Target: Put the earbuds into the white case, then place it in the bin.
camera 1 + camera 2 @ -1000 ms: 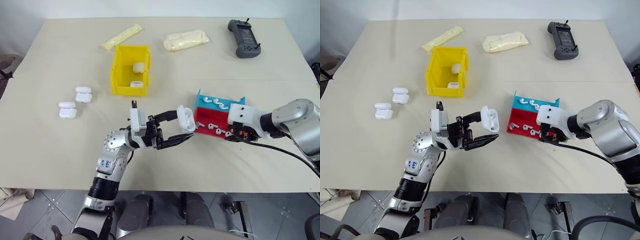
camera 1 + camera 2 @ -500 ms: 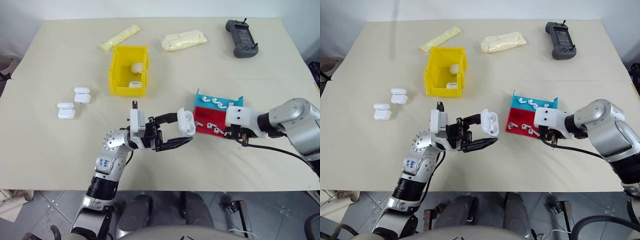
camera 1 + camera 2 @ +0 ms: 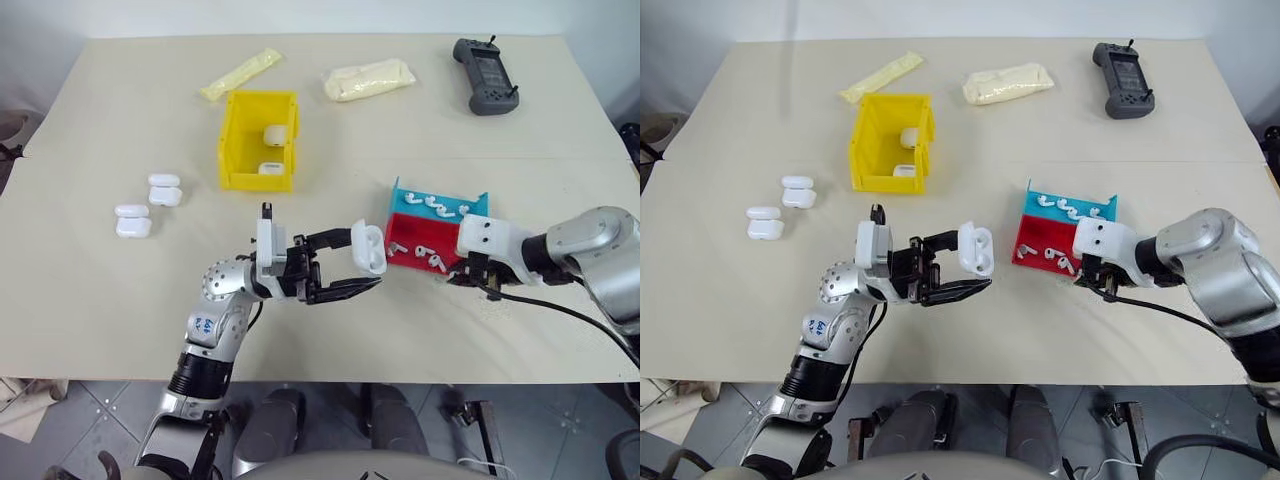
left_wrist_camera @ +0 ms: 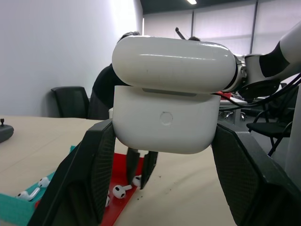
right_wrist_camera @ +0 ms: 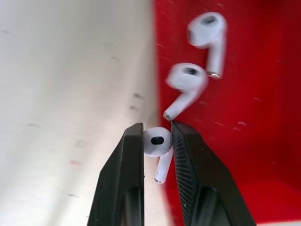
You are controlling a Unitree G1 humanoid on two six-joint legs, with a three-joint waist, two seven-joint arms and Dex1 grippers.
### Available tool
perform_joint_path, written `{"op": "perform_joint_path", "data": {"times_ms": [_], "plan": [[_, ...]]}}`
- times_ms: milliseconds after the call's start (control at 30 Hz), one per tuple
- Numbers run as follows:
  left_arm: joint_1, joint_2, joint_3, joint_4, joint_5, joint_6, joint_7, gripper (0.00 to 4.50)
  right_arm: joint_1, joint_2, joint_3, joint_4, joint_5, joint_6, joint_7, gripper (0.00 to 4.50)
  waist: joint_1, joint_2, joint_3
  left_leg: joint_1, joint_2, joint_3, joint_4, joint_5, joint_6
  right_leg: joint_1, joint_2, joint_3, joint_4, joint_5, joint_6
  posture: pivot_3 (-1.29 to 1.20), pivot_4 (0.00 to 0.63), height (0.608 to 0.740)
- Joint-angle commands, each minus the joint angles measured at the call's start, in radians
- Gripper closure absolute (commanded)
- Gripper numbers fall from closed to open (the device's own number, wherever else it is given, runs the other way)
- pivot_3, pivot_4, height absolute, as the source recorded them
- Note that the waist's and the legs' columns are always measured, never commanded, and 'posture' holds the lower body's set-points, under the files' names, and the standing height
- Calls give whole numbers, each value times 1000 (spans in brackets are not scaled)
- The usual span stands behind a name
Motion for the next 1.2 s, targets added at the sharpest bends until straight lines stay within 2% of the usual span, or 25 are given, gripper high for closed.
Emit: {"op": "perform_joint_path", "data": {"times_ms": [33,167,200,233,367,533,867,1033,1200], "plan": [[-20,18,21,-6,-39,4,-38,1764,57,-38,-185,-145,120,61,8,4009,0,0,0,0,0,0,0,0,0,0,0,0,0,0,0,0,150,740],[-40,34,23,6,-47,24,-66,1764,159,-12,-336,-213,202,65,-30,4009,2,0,0,0,0,0,-1,0,0,0,0,0,-1,0,0,0,150,740],[-46,34,26,11,-53,30,-73,1764,188,14,-369,-215,210,18,-47,4009,2,0,0,0,0,0,-1,0,0,1,0,0,-1,0,0,0,150,740],[-53,31,23,18,-52,36,-76,1764,217,61,-406,-218,231,-42,-62,4009,2,0,0,0,0,0,-1,0,0,1,0,0,-1,0,0,0,150,740],[-65,34,21,27,-53,54,-87,1764,238,284,-519,-249,438,-64,-134,4009,-2,-1,0,1,0,0,-1,0,0,0,0,0,0,0,0,0,150,740],[-69,32,28,2,-68,73,-85,1764,217,531,-588,-274,614,-153,-280,4009,-4,-2,1,1,1,-1,0,0,0,1,1,0,1,0,0,0,150,740],[-62,54,34,-31,-76,114,-77,1764,178,717,-455,-300,730,-193,-428,4009,-7,-1,1,1,0,-1,0,0,0,0,1,0,3,0,0,0,150,740],[-49,55,32,-45,-72,121,-73,1764,196,738,-400,-320,748,-213,-440,4009,-6,-1,0,1,0,-1,-1,0,0,0,1,0,3,0,0,0,150,740],[-39,44,30,-53,-70,122,-58,1764,199,712,-363,-328,750,-218,-430,4009,-7,-1,0,1,0,-1,-1,0,0,0,1,0,3,0,0,0,150,740]]}}
